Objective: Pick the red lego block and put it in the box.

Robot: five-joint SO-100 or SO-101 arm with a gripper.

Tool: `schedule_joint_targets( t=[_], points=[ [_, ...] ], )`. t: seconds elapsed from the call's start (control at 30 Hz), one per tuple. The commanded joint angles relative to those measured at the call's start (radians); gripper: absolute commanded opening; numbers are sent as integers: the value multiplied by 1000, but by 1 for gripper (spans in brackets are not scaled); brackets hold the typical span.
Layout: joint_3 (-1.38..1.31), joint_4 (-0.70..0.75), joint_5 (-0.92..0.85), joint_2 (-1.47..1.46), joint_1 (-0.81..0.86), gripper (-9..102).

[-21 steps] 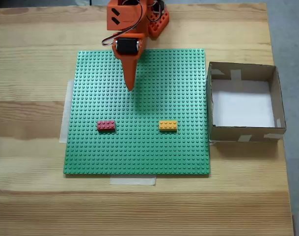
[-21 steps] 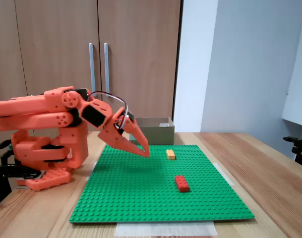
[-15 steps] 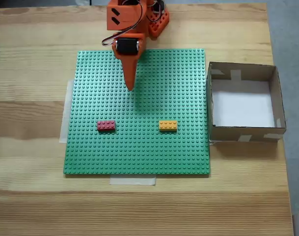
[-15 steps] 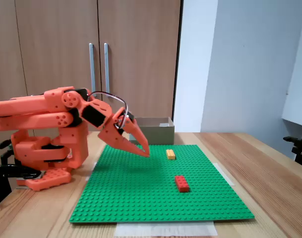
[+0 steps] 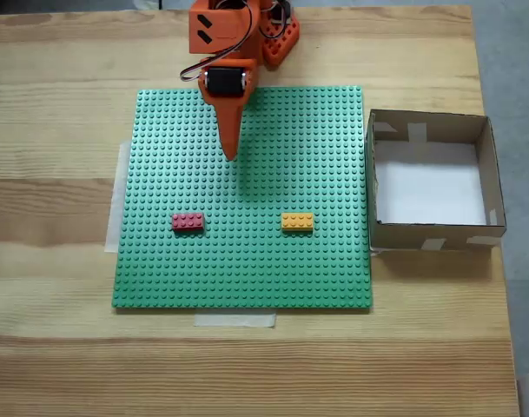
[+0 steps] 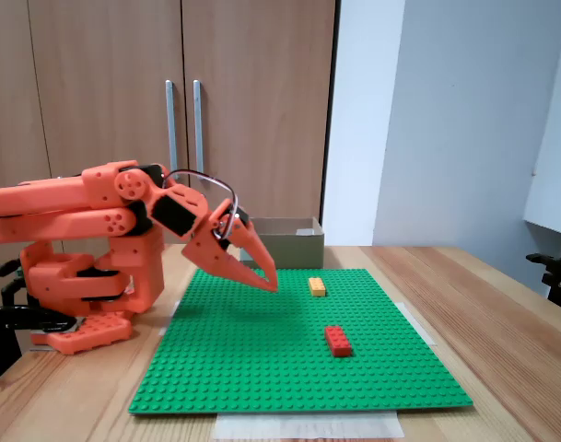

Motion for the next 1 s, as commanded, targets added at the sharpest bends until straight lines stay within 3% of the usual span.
schedule_joint_targets(
  t=[0.0,0.97],
  points=[
    [11,2,-5,8,-6,-1],
    [11,2,-5,8,-6,-1]
  ],
)
